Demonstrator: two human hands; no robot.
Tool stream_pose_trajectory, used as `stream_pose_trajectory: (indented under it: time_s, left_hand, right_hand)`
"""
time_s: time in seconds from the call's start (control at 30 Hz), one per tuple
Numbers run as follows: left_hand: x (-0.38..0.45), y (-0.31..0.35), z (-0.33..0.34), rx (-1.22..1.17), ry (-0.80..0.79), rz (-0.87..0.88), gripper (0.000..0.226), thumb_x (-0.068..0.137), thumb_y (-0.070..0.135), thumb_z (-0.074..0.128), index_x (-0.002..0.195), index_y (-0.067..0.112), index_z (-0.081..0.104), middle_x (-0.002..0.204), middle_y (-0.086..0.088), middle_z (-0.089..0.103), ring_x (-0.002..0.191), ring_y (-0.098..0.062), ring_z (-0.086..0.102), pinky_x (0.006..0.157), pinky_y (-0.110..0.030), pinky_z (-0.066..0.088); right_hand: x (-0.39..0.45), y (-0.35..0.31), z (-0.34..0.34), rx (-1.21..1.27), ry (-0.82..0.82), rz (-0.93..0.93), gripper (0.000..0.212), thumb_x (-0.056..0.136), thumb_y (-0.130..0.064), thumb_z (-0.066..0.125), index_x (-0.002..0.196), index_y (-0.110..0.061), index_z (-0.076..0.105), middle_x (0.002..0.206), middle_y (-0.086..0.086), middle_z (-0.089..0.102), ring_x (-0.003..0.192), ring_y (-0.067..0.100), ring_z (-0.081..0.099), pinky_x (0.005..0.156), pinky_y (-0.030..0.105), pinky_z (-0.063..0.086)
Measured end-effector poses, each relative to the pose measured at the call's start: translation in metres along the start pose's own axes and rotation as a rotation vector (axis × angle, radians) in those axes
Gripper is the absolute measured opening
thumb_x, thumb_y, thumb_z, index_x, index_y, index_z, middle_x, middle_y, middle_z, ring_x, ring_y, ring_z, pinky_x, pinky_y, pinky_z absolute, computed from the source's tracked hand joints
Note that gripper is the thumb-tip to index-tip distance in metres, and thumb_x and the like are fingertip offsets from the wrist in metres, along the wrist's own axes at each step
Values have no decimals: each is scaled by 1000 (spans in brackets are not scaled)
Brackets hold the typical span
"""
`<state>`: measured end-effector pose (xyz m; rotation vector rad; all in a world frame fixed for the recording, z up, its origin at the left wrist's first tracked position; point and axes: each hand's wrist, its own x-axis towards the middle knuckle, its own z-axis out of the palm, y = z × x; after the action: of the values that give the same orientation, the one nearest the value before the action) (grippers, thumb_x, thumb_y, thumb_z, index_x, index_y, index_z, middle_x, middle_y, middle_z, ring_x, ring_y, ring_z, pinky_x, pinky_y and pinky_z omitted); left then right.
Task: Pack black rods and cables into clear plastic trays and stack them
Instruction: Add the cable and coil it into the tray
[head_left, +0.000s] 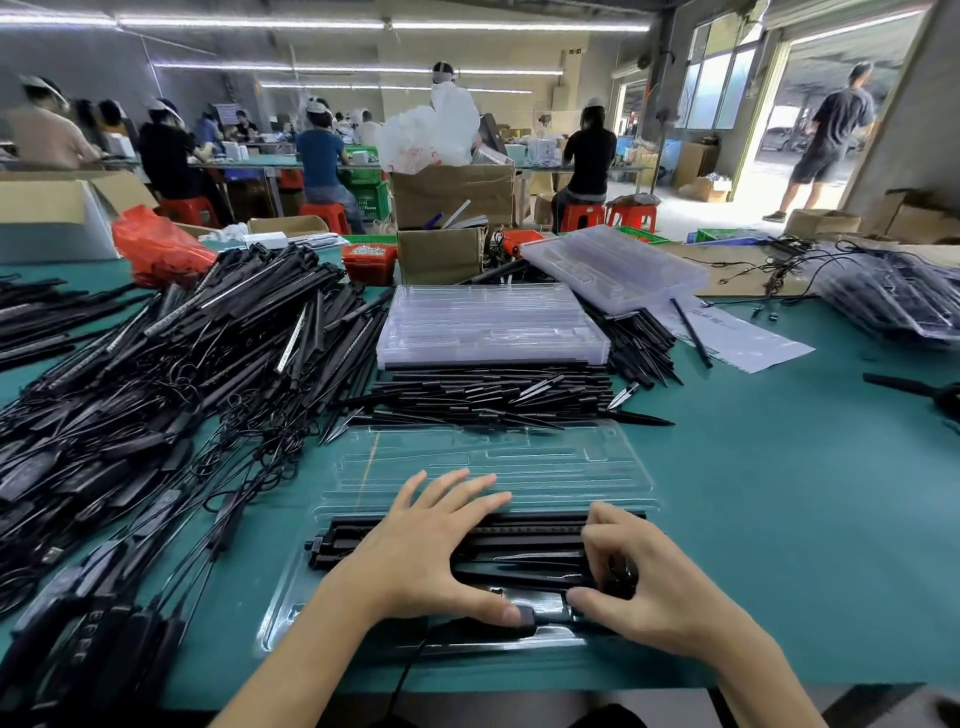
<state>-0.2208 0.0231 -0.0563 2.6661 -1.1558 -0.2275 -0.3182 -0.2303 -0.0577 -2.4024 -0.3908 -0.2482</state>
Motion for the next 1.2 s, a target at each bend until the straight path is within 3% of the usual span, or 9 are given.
stream_pose_trajectory:
  time_s: [0.1, 0.17, 0.33, 0.53, 0.67, 0.8, 0.93, 1.1, 1.2]
  left_hand:
    - [0, 0, -1, -5, 0, 2, 116, 58, 103, 42, 156, 49, 8, 161, 32, -6, 144, 9, -22, 123, -42, -15]
    - [0, 0, -2, -18, -2, 1, 115, 58, 102, 43, 155, 49, 10, 161, 32, -4, 145, 10, -20, 123, -42, -15]
    - [-1, 2, -4, -22, 4, -7, 116, 57, 102, 43, 155, 49, 12, 161, 32, -2, 145, 9, -18, 123, -43, -13]
    - [-1, 2, -2, -14, 1, -13, 116, 58, 103, 41, 156, 49, 10, 162, 31, -3, 145, 9, -20, 123, -42, -14]
    - [-1, 1, 0, -23, 19, -15, 116, 56, 104, 41, 155, 50, 11, 161, 32, -2, 145, 10, -20, 123, -40, -14]
    - [0, 0, 2, -23, 27, -14, 116, 56, 105, 40, 155, 51, 10, 161, 32, -3, 145, 10, -20, 123, -40, -14]
    - [0, -1, 4, -14, 30, -13, 117, 55, 106, 39, 155, 52, 9, 161, 33, -3, 144, 10, -20, 123, -39, -15]
    - [0, -1, 3, -25, 28, -15, 118, 54, 106, 39, 155, 52, 9, 161, 33, -2, 145, 9, -19, 123, -40, -14]
    - [0, -1, 3, -15, 21, -15, 117, 55, 105, 38, 155, 51, 9, 161, 32, -3, 145, 8, -19, 123, -40, -14]
  right_hand:
    - [2, 3, 1, -29, 16, 10, 35, 80, -35, 60, 62, -21, 34, 79, -6, 43, 79, 14, 43, 75, 29, 38]
    - [4, 3, 1, -34, 1, 12, 27, 79, -29, 52, 62, -22, 32, 74, -6, 43, 73, 14, 41, 72, 32, 38]
    - [1, 1, 1, -4, -30, 24, 24, 79, -28, 63, 66, -23, 43, 65, -6, 50, 59, 11, 44, 54, 26, 36]
    - [0, 2, 0, -110, 0, 3, 40, 79, -32, 65, 60, -22, 31, 71, -6, 44, 69, 13, 45, 61, 24, 34]
    - [-2, 3, 4, -158, 33, 38, 38, 82, -27, 54, 59, -19, 25, 63, -6, 41, 58, 13, 38, 53, 25, 28]
    - [-5, -1, -1, -224, 37, 31, 48, 84, -35, 62, 57, -19, 27, 54, -6, 39, 53, 15, 35, 50, 22, 26]
    - [-10, -3, -6, -204, -36, 4, 36, 84, -44, 58, 65, -23, 36, 59, -8, 44, 57, 14, 38, 53, 22, 29]
    - [-9, -4, -6, -47, -112, 61, 29, 82, -43, 71, 72, -27, 49, 61, -9, 49, 58, 10, 41, 54, 22, 33]
    - [-3, -1, -10, 30, -134, 111, 36, 71, -48, 80, 70, -29, 49, 60, -13, 49, 57, 7, 40, 53, 20, 33]
